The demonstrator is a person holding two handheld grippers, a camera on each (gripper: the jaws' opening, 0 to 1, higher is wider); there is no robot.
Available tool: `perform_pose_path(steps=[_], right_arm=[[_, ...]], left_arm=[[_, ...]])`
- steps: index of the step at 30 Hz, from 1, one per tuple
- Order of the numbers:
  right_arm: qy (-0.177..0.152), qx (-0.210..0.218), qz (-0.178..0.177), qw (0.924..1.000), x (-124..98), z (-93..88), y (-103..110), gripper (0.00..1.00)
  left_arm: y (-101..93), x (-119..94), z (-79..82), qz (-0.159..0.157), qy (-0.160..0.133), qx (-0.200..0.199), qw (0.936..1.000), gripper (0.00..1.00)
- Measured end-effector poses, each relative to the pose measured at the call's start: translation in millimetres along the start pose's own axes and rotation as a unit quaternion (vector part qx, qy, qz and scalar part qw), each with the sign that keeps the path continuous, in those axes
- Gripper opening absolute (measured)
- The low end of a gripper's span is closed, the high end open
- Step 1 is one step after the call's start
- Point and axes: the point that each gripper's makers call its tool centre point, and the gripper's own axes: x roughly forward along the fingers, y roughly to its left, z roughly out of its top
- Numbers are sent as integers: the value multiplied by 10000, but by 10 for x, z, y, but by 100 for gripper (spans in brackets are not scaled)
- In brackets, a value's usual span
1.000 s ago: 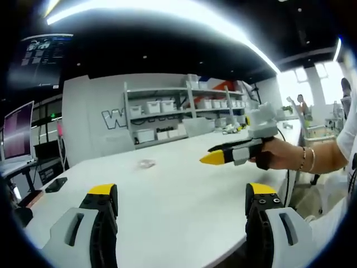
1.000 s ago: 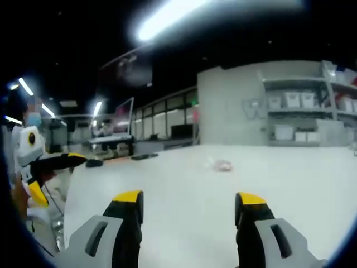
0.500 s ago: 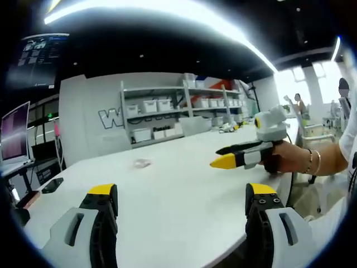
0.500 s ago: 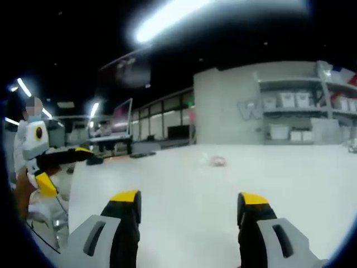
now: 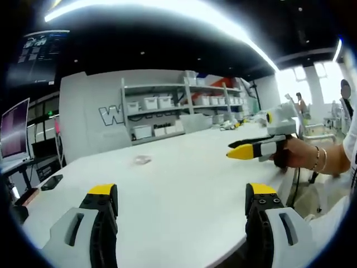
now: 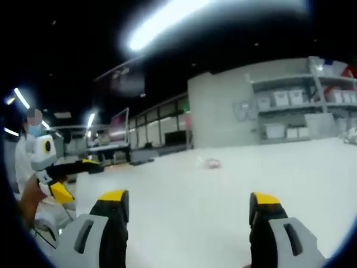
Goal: Open the resealable bag by pulling the two sides of the seal apart until the entire bag opening is separated and visibly accessible.
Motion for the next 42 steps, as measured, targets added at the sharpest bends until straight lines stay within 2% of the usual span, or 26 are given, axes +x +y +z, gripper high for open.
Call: perform_pose_path(steps=[4,9,15,25,32,37,40,42], right_arm=[[-166,53,-189,9997,-76,67,-152,99],[-294,27,-454,9985,-186,117,-357,99],[-319,56,-600,9977,-273,119,-461,100],[-434,144,-1046,9935,-481,151,-791,100],[-476,17,-1111,9927,-510,158,-780,100],[-551,-61,-1150,9918,-518,177,-782,100],[-574,51,-1136,9919,-510,163,-800,100],[-635,68,-1123,9916,-522,180,-794,100]], left_arm=[[139,2,-56,151,-13,-58,9999,92],[323,-11,-106,383,-101,-218,9990,92],[487,-20,-132,648,-214,-179,9975,99],[788,-20,-314,926,-293,-686,9929,99],[916,-48,-443,1109,-346,-826,9898,99],[1047,-110,-473,1307,-438,-886,9865,99],[1115,-137,-523,1402,-484,-967,9842,99],[1135,-158,-476,1494,-616,-786,9837,99]])
